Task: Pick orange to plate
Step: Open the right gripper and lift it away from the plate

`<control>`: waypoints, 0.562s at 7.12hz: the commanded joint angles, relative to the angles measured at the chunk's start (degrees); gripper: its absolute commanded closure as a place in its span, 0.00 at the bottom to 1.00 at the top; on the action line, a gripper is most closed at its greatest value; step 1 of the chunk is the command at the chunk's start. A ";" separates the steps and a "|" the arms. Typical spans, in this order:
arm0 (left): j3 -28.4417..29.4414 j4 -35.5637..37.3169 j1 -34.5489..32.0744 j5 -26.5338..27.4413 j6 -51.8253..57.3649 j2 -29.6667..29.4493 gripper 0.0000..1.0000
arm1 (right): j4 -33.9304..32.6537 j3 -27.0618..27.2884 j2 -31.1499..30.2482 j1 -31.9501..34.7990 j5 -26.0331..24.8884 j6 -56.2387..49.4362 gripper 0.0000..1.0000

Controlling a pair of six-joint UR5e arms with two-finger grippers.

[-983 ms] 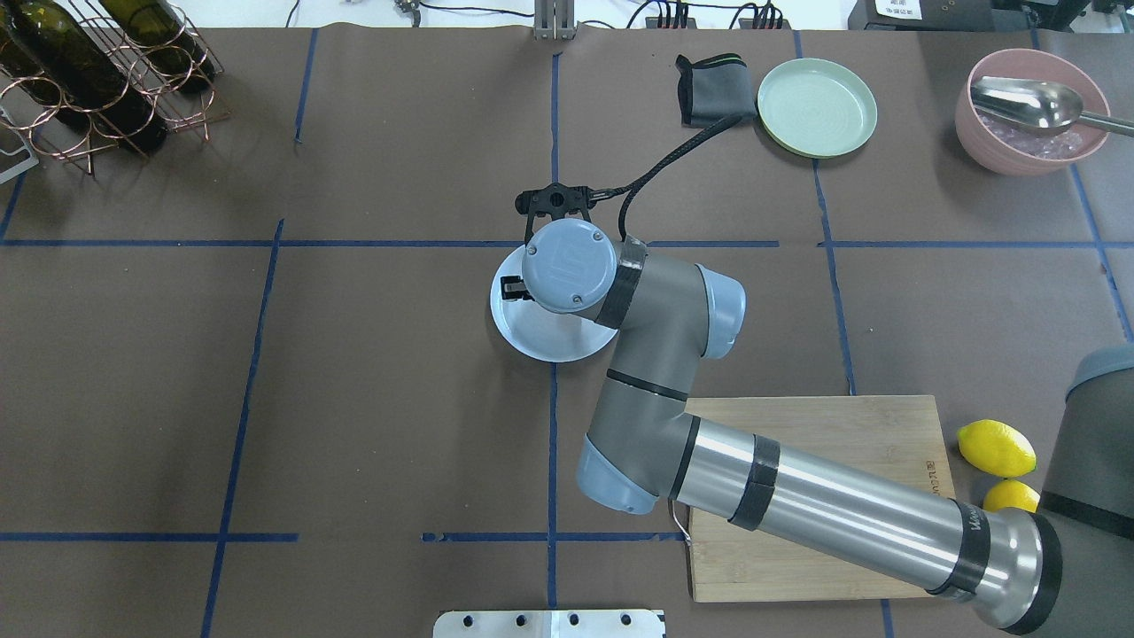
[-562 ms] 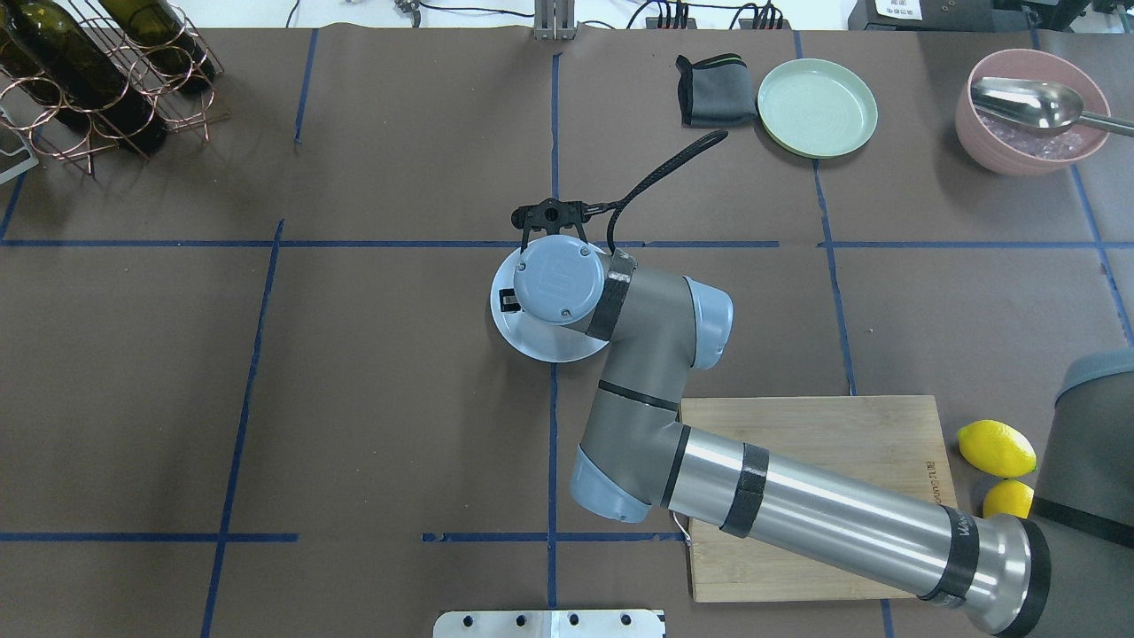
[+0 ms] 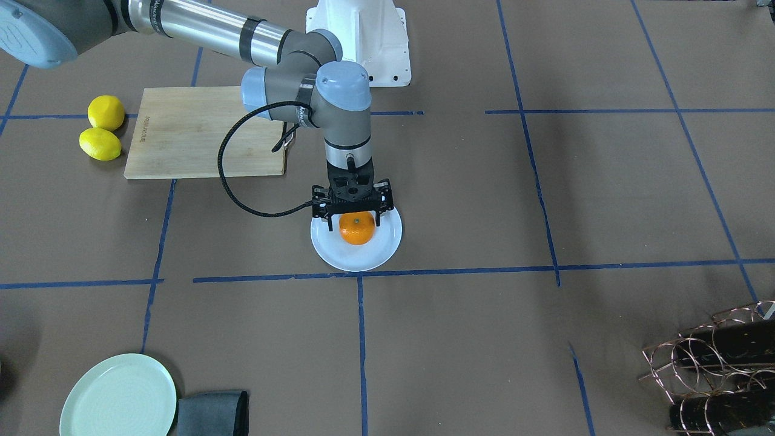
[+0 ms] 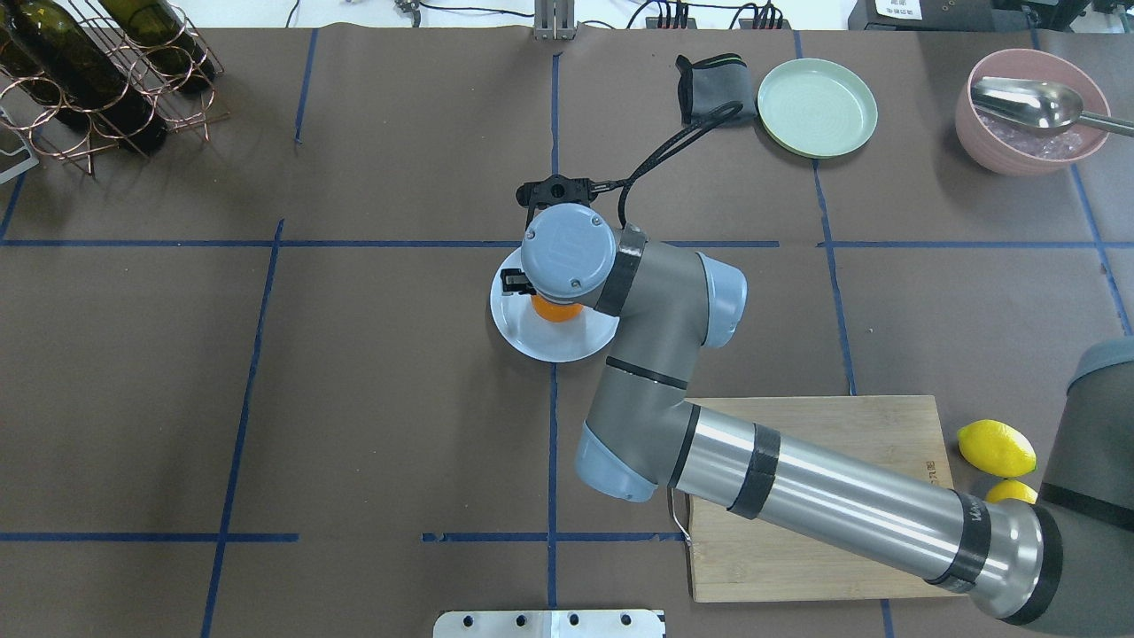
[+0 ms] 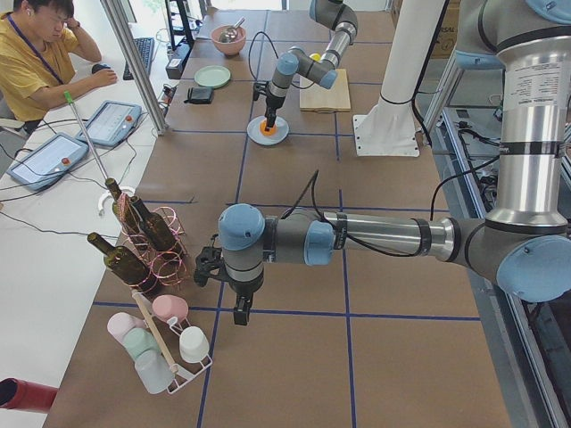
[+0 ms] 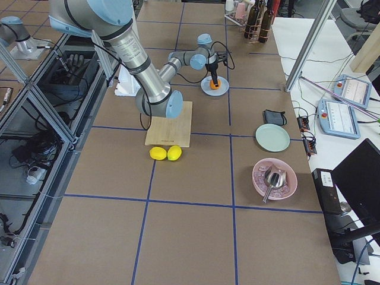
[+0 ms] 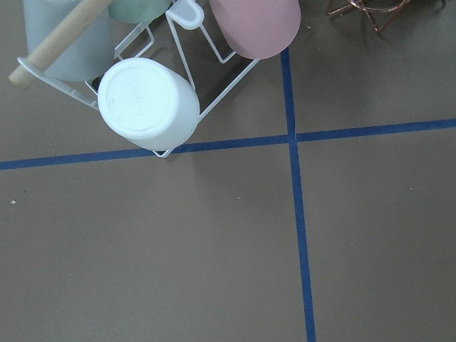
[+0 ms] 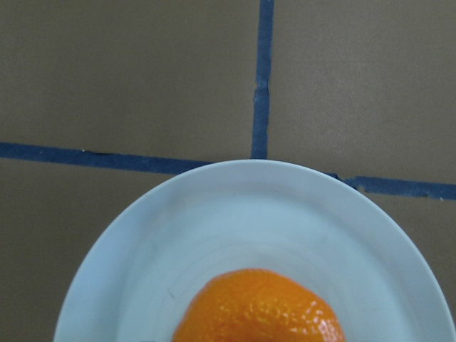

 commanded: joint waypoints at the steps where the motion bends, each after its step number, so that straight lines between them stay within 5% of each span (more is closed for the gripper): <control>1: -0.24 0.15 0.00 0.09 0.07 0.05 0.00 | -8.37 12.53 -5.68 10.26 11.80 -9.55 0.00; 2: -0.15 0.15 0.00 0.09 0.42 -0.21 0.00 | -10.59 19.92 -12.60 17.71 19.17 -19.02 0.00; 4: -0.15 0.06 0.00 0.00 0.51 0.14 0.00 | -11.48 22.19 -25.35 34.23 33.42 -45.18 0.00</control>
